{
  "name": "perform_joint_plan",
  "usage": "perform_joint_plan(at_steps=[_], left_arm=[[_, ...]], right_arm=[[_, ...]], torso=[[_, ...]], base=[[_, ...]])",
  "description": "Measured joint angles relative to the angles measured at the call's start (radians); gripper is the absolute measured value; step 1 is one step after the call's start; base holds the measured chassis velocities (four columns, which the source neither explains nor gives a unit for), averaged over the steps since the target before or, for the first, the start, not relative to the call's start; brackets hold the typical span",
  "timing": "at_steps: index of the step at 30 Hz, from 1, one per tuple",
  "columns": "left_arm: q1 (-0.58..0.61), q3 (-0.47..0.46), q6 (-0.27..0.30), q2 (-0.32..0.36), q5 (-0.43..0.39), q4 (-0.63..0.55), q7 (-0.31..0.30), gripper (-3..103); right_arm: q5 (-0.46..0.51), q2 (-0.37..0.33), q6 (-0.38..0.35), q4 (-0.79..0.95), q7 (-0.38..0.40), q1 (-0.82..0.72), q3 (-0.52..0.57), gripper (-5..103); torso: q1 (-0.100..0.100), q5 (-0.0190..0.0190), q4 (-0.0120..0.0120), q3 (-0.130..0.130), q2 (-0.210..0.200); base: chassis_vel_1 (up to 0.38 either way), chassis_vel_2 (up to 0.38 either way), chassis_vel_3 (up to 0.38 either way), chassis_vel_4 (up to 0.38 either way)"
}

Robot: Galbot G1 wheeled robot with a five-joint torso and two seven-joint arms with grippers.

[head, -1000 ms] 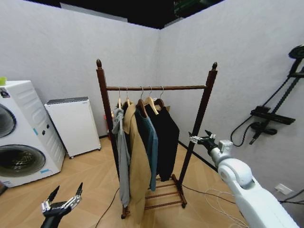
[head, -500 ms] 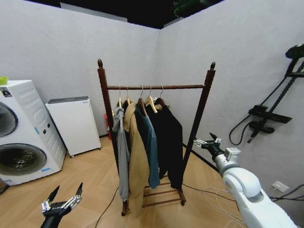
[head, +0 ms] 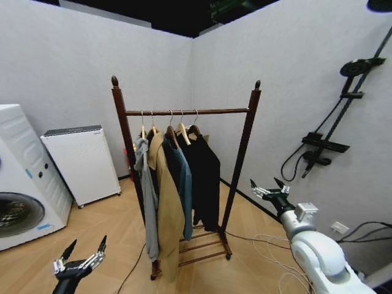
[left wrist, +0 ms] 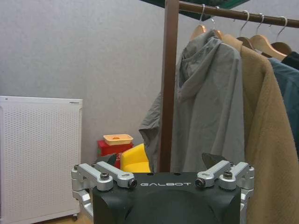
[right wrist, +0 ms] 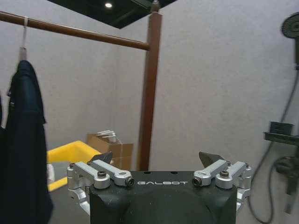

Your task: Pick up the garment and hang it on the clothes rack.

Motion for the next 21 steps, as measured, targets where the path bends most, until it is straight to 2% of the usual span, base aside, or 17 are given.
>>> perform_joint_plan(at_steps=[3,7,9,16,21], left_arm=[[0.0,0.0,0.0,0.0,0.0,0.0,0.0,100],[0.0,0.0,0.0,0.0,0.0,0.0,0.0,100],[0.0,0.0,0.0,0.0,0.0,0.0,0.0,100],[0.0,0.0,0.0,0.0,0.0,0.0,0.0,100],[0.0,0.0,0.0,0.0,0.0,0.0,0.0,100]], right_arm=[[-0.11,0.058,0.061,-0.028,-0.018,-0.032,0.028,100],[-0.184,0.09,0.097,-0.044,-0.026,-0.049,0.038,100],[-0.23,0.128,0.13,-0.048,-0.028,-0.083,0.055,100],[-0.217,0.148,0.196,-0.026,-0.028,-0.187,0.092,100],[-0.167,0.147,0.194,-0.014,-0.027,-0.201,0.098,100]], torso=[[0.0,-0.0001,0.0003,0.0,0.0],[0.0,-0.0001,0.0004,0.0,0.0],[0.0,0.0,0.0003,0.0,0.0],[0.0,-0.0001,0.0002,0.0,0.0],[0.0,-0.0001,0.0006,0.0,0.0]], base=[[-0.074,-0.104,-0.126,-0.086],[-0.089,-0.114,-0.129,-0.097],[-0.108,-0.119,-0.125,-0.129],[-0.126,-0.128,-0.123,-0.126],[-0.113,-0.13,-0.128,-0.125]])
